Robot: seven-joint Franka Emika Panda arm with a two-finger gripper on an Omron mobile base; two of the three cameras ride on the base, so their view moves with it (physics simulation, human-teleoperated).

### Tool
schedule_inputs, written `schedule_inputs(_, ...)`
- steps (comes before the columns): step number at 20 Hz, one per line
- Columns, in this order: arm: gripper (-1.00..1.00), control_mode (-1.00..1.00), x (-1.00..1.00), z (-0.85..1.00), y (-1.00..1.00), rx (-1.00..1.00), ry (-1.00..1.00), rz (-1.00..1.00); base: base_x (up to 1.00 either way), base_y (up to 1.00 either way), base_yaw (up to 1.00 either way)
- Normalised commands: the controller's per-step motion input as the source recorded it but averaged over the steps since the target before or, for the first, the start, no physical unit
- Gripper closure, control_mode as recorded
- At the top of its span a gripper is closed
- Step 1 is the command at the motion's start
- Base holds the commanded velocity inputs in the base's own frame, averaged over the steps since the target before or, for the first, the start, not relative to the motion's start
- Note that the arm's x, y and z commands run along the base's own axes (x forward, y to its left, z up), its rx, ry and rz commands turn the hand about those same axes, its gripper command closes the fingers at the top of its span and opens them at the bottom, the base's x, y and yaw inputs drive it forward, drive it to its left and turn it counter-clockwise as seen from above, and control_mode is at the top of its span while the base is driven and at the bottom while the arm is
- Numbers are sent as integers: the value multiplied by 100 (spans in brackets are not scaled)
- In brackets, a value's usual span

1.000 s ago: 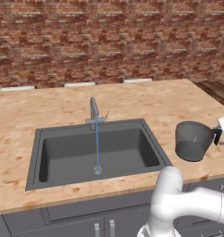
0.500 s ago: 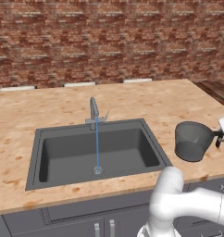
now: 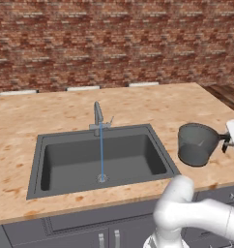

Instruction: Turn on the sink faucet and place the jug under the water for a few seconds to fill it up.

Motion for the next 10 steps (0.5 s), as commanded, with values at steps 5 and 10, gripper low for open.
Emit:
schedule_inputs(5,100,-100,3,88,98,0,-2,-1,0,0,0)
schedule_inputs(10,100,-100,22,27,100,-2,0,0,0,0,0)
